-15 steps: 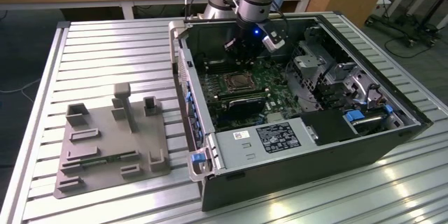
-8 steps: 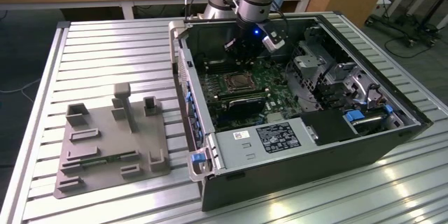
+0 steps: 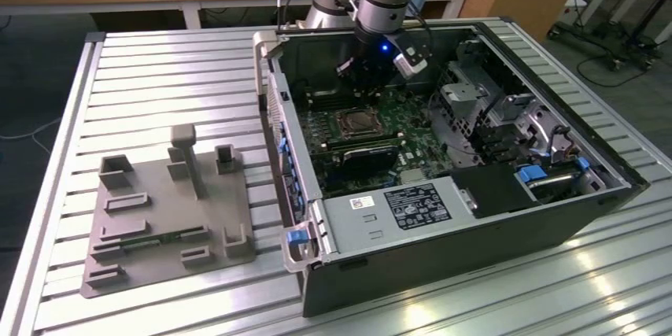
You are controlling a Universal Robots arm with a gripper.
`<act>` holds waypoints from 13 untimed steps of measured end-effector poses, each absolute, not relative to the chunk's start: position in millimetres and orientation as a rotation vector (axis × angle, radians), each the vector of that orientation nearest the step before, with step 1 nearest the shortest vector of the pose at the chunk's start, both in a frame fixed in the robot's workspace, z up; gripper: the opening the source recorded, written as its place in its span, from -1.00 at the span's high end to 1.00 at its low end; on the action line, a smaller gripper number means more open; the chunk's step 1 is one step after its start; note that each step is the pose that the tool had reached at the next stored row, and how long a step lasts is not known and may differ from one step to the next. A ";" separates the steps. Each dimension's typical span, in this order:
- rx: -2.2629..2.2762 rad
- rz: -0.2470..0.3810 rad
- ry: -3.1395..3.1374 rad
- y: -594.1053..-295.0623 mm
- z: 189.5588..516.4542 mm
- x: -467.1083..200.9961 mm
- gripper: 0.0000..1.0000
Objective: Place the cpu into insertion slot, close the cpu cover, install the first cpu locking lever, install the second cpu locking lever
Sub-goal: 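Install the first cpu locking lever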
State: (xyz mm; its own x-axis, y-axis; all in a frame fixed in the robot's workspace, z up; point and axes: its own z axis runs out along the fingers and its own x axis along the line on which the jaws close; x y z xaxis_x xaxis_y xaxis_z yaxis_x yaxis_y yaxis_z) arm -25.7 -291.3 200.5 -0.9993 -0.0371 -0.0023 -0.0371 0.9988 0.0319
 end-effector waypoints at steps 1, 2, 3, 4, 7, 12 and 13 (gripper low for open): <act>-0.058 0.050 3.139 -291.3 200.5 -25.7 0.79; -0.058 0.050 3.139 -291.3 200.5 -25.7 0.79; -0.058 0.050 3.139 -291.5 200.6 -25.7 0.79; -0.059 0.050 3.139 -292.0 200.7 -25.7 0.79; -0.058 0.050 3.139 -293.4 200.4 -25.7 0.79; -0.058 0.050 3.139 -296.0 200.4 -25.7 0.79; -0.058 0.050 3.139 -296.3 200.4 -25.7 0.79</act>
State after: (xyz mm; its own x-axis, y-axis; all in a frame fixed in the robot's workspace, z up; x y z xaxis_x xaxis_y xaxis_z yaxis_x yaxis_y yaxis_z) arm -25.7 -296.3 200.4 -0.9993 -0.0371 -0.0023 -0.0372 0.9988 0.0317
